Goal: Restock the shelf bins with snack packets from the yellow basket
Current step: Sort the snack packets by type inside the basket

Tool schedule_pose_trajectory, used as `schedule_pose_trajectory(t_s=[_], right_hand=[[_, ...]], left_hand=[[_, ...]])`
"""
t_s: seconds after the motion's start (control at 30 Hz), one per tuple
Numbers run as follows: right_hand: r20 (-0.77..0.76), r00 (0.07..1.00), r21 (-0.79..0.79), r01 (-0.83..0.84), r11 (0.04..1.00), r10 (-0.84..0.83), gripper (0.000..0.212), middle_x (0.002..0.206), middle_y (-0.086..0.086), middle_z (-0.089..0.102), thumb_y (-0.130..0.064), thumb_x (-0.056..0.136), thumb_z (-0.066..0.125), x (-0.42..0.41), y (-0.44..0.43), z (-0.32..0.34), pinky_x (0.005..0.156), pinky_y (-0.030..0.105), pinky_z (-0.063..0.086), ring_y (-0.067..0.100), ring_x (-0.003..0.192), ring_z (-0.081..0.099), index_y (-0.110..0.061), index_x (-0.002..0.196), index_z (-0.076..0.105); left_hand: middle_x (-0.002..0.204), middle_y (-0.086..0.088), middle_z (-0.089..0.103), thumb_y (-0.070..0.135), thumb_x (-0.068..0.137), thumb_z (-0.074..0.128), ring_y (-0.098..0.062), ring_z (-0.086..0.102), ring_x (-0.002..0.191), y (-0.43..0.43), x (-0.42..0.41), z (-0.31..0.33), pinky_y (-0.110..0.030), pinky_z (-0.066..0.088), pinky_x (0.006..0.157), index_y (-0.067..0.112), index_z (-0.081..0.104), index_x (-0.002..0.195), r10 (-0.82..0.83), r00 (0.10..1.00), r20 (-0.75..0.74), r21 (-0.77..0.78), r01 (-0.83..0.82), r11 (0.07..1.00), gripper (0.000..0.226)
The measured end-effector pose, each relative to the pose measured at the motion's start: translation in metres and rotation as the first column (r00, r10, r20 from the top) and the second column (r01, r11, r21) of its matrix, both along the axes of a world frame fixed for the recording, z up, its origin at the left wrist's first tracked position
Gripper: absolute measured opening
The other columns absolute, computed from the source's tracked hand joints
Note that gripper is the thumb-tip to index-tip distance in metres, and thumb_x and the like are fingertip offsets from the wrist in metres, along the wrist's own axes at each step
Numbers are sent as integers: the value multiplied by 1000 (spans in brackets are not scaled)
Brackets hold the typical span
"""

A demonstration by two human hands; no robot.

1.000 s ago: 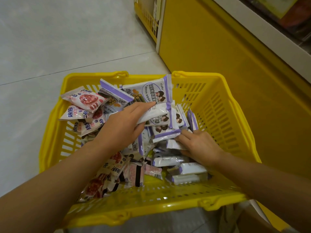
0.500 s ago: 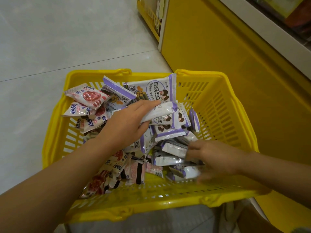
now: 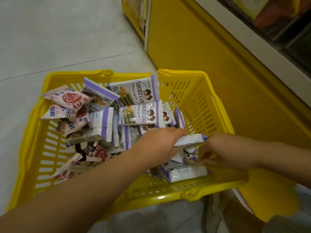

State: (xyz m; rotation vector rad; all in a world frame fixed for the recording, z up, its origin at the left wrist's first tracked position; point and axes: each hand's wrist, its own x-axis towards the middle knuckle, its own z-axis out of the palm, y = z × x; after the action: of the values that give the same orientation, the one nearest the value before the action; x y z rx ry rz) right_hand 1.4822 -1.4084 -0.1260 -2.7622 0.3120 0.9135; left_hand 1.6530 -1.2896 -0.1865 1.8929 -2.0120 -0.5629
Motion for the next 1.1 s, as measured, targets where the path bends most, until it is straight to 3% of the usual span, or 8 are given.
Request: schedule_pose_trajectory(t_s=[0.13,0.23,0.33,0.5,0.7,0.77,0.9,1.1], right_hand=[[181,983,-144,65,987,-38,22,82,-5,63,-47,82,58,-1,-6,13,57,25,31,13,76,57,-30,73,48],[223,972,-62,96,993,-80,29,111,-6,56,-45,83,61,3,4,-4,74,31,45,16,100,56,-29,107,54],[97,988,-65,123,990,-116,47,123,0,53,-42,84,64,7,11,-32,78,35,49,23,106,57,-26,124,45],[72,987,-130,149,980,-141,51,124,2,55,-39,85,62,11,11,-59,73,34,49,24,101,58,-25,130,41],[121,976,-142,199,970,-183,50,110,4,63,-34,81,58,18,5,-62,58,26,37,25,90,61,-25,129,45],[160,959,-137,254,957,-232,46,108,5,64,-31,84,56,19,0,-61,54,26,37,24,89,61,-24,129,47],[114,953,-99,292,951,-281,39,113,5,64,-32,90,56,24,-4,-57,74,35,53,24,97,61,-23,127,51],[222,941,-189,298,936,-255,11,89,2,64,-30,88,50,26,-10,-38,55,28,36,22,72,55,-23,96,52]], left_hand=[[137,1,44,27,91,58,-23,51,115,-10,-22,-17,-41,48,85,26,41,138,-55,996,-76,107,63,992,50],[126,2,56,43,90,60,-14,53,113,-9,-22,-17,-32,45,90,24,53,129,-17,905,-425,188,107,976,44],[130,9,55,43,93,55,-7,53,117,-1,0,-17,-23,45,91,30,54,130,267,754,-600,391,-14,920,39],[131,0,54,19,95,49,-14,57,105,21,34,-30,-27,49,84,24,48,136,241,964,-116,542,-142,829,41],[148,-5,30,37,86,65,-26,53,114,26,22,-63,-34,47,79,25,7,151,-39,973,229,507,-85,858,87],[148,-7,28,33,85,67,-27,58,103,25,19,-74,-32,45,67,24,-1,151,-69,959,276,507,-84,858,95],[144,-9,33,15,86,64,-30,60,95,20,16,-83,-34,46,60,23,2,150,-11,960,279,472,-127,873,89],[117,-1,55,30,81,63,-23,58,93,17,24,-72,-31,44,64,27,31,135,29,977,209,357,-104,928,63]])
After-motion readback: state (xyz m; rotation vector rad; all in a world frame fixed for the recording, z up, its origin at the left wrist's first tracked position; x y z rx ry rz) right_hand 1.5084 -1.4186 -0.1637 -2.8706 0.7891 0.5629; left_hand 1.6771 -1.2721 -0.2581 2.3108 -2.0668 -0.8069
